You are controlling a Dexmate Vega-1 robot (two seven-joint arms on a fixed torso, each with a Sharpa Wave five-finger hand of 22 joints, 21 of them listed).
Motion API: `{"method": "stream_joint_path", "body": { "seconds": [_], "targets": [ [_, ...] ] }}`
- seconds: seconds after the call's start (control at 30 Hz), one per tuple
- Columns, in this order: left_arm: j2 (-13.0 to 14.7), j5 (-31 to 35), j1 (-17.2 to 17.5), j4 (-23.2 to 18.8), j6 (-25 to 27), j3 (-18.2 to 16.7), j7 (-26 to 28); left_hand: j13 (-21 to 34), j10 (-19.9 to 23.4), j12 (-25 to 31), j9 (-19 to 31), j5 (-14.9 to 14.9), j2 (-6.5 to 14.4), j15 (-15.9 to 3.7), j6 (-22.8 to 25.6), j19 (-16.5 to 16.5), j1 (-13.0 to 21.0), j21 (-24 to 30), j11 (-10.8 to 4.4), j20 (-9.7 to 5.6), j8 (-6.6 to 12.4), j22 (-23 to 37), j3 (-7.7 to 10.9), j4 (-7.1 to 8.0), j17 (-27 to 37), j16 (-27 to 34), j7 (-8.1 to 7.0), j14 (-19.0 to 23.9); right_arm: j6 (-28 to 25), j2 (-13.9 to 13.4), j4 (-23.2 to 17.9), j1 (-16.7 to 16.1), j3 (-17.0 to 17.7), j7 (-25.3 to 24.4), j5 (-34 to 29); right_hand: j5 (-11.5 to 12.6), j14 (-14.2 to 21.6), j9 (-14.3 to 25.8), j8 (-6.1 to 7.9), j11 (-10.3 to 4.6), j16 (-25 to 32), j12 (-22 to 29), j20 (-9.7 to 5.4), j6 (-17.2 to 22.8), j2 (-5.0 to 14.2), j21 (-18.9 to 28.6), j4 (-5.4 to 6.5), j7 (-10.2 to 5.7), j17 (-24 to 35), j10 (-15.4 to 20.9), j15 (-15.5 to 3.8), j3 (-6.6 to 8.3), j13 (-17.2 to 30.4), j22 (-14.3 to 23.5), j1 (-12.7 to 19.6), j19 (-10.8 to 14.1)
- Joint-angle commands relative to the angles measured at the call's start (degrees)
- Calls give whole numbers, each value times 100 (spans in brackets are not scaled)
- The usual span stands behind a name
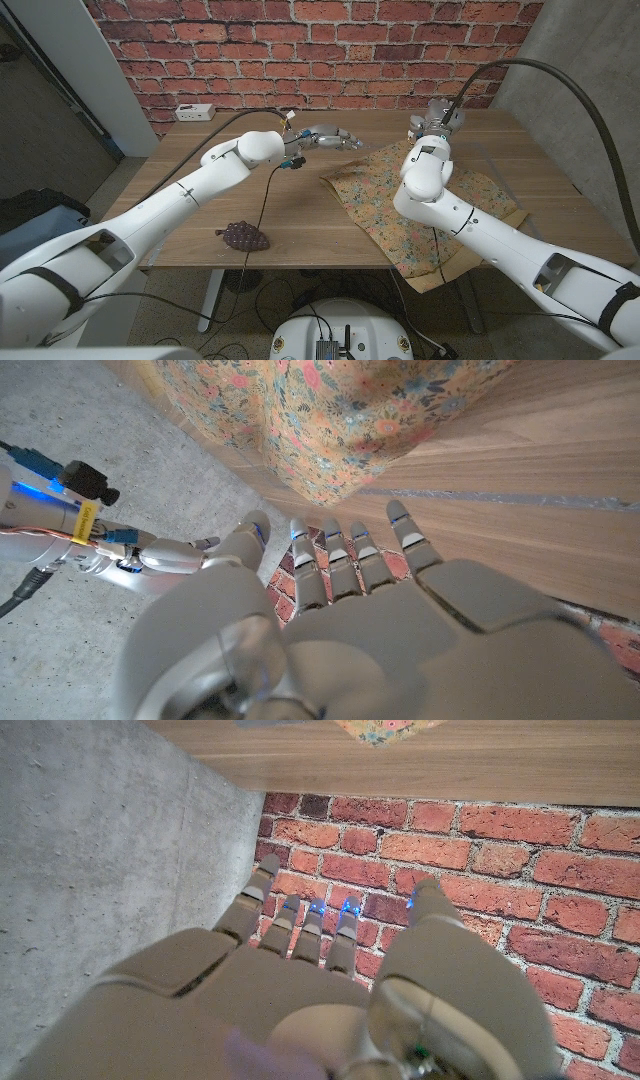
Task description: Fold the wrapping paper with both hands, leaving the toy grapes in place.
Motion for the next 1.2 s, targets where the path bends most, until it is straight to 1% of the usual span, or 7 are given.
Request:
{"method": "stream_joint_path", "body": {
  "seconds": [0.03,0.2,0.4,0.53,0.67,0.93,1.2],
  "targets": [
    [84,477,78,-170,79,-26,370,-3,-98,-10,16,16,-1,-9,-41,-26,112,-27,-20,2,-32,20,27,-8,6,0,-46,-92,-1,616,166,-622,493,1232,-1184,-8,-40,25,-17,50,0,-5,9,22,-26,0,59,41,19,34,18,4,27,20,-82,19],
    [116,505,129,-163,42,-81,422,-11,-184,-8,13,8,-41,6,-131,-54,139,-58,-64,-12,-52,18,-4,-3,5,-10,-83,-220,-1,874,416,-785,663,1708,-1748,-14,-55,24,-25,56,-7,-9,7,6,-40,-5,75,55,19,34,23,-13,27,21,-122,12],
    [156,485,203,-164,24,-156,468,-14,-236,-9,11,2,-69,-7,-157,-81,147,-79,-42,-10,-50,17,-27,2,5,-11,-108,-280,-1,999,516,-923,791,1826,-1872,-13,-102,23,-28,57,-27,-14,-3,2,-32,-19,75,55,14,30,38,-13,28,21,-135,-16],
    [189,440,241,-138,16,-206,466,-18,-269,-3,10,-3,-86,-9,-188,-100,158,-98,-50,3,-52,17,-45,6,5,-8,-126,-332,-1,1088,639,-1015,859,2132,-2181,-12,-115,22,-29,59,-33,-17,-6,0,-27,-22,74,63,11,25,43,-11,28,22,-139,-23],
    [193,418,251,-99,-9,-225,463,-20,-301,-4,9,-6,-94,-14,-207,-98,167,-105,-19,16,-51,17,-56,10,5,1,-138,-343,-1,1256,769,-1131,996,2225,-2371,-11,-131,22,-31,66,-40,-17,-7,-1,-25,-26,69,62,7,30,50,-9,28,22,-139,-30],
    [168,384,203,27,-85,-239,429,-22,-344,-2,8,-9,-100,-12,-238,-98,180,-115,-5,21,-52,17,-71,17,5,7,-140,-370,-1,1339,872,-1277,1142,2387,-2540,-8,-175,21,-32,53,-57,-21,-28,-1,-14,-39,56,63,-1,28,54,1,29,22,-135,-64],
    [116,315,145,186,-163,-231,369,-24,-390,0,8,-12,-105,-7,-276,-97,190,-127,23,35,-53,18,-89,25,5,17,-141,-387,-1,1496,1058,-1434,1314,2859,-3170,-2,-192,19,-35,63,-66,-25,-33,-5,-14,-43,23,63,-13,24,55,20,29,22,-102,-75]
  ]
}}
